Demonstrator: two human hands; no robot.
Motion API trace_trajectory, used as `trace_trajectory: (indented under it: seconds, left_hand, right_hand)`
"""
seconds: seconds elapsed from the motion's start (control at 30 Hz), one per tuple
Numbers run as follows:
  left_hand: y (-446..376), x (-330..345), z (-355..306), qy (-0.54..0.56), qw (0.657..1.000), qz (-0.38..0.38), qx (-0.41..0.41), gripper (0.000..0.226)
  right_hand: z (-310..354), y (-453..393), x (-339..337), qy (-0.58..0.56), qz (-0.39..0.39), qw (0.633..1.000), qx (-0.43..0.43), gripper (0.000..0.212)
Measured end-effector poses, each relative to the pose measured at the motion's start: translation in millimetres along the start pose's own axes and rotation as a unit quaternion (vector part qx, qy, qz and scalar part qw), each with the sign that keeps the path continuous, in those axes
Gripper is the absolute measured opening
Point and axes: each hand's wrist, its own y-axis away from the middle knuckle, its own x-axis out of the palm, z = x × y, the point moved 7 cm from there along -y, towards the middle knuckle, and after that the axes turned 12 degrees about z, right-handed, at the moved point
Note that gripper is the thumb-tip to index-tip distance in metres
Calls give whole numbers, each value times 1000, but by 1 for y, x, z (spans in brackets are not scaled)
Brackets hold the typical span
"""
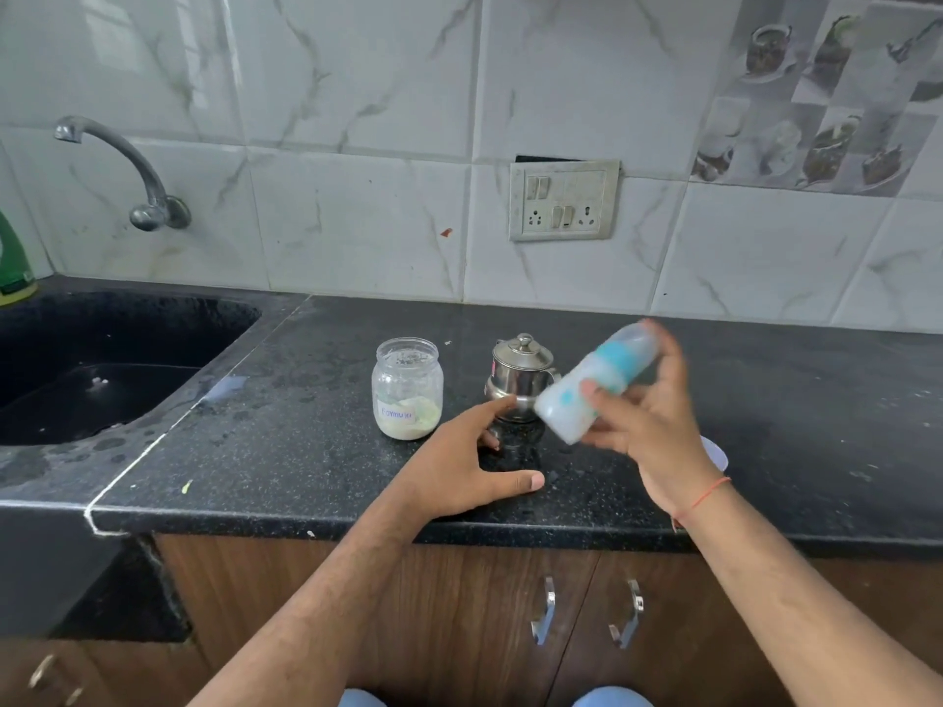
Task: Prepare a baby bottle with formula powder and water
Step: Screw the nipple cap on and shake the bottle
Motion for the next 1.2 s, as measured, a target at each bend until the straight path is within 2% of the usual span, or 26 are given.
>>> trace_trajectory:
  seconds: [0.03, 0.13, 0.17, 0.23, 0.27, 0.33, 0.37, 0.47, 0.57, 0.6, 0.67, 0.7, 0.77, 0.8, 0.9, 1.0, 1.03, 1.1, 1.13, 1.2]
  left_hand:
    - [0, 0, -1, 4, 1000, -2, 9, 110]
    - [-1, -2, -4, 11, 1000, -11, 27, 92]
    - [0, -1, -4, 18, 999, -13, 29, 88]
    - [1, 0, -3, 25, 999, -15, 29, 82]
    - [2, 0, -3, 25, 999, -12, 29, 82]
    - [1, -2, -3, 20, 999, -11, 32, 85]
    - [1, -2, -2, 21, 999, -13, 30, 86]
    - [2, 0, -3, 20, 999, -10, 28, 85]
    - [0, 0, -2, 16, 999, -7, 31, 84]
    - [0, 0, -2, 18, 999, -9, 30, 85]
    - [2, 1, -2, 17, 999, -10, 31, 88]
    - [2, 0, -3, 15, 999, -10, 31, 88]
    - [1, -1, -3, 14, 999, -9, 32, 86]
    - [0, 0, -2, 16, 999, -9, 31, 85]
    - [3, 1, -1, 21, 999, -9, 29, 88]
    - [1, -1, -1, 17, 999, -10, 33, 84]
    - [1, -1, -1, 21, 999, -12, 34, 83]
    - [1, 1, -1, 24, 999, -11, 36, 85]
    - [2, 1, -1, 22, 999, -11, 36, 87]
    - [1, 0, -2, 21, 999, -9, 34, 89]
  right_hand:
    - [-1, 1, 4, 20, 10, 1000, 2, 78]
    - [1, -2, -15, -79, -69, 994, -33, 73]
    - [2, -4, -12, -63, -59, 996, -25, 73]
    - [-1, -4, 6, 31, 24, 999, 2, 78]
    - [-3, -1, 10, 38, 26, 999, 3, 79]
    - [-4, 0, -4, -46, -52, 997, -20, 75]
    - [-5, -3, -9, -63, -64, 996, -24, 73]
    - [-8, -4, 9, 47, 33, 998, 16, 78]
    - [-10, 0, -6, -28, -39, 999, -5, 74]
    - [-9, -1, -8, -28, -37, 999, -3, 72]
    - [-8, -1, 1, 32, 18, 999, 13, 74]
    - [-8, 0, 1, 40, 14, 999, 8, 74]
    - [-7, 2, -15, -38, -65, 997, -22, 71]
    - [-7, 1, -20, -60, -72, 995, -25, 71]
    - [-10, 2, -4, 50, 20, 998, 13, 77]
    - [-12, 4, -20, -30, -64, 997, -13, 73]
    - [-12, 2, -19, -31, -60, 998, -13, 72]
    - [-13, 0, -3, 49, 25, 998, 14, 75]
    - [-13, 1, 1, 66, 38, 997, 15, 77]
    - [-8, 0, -13, -9, -39, 999, -17, 75]
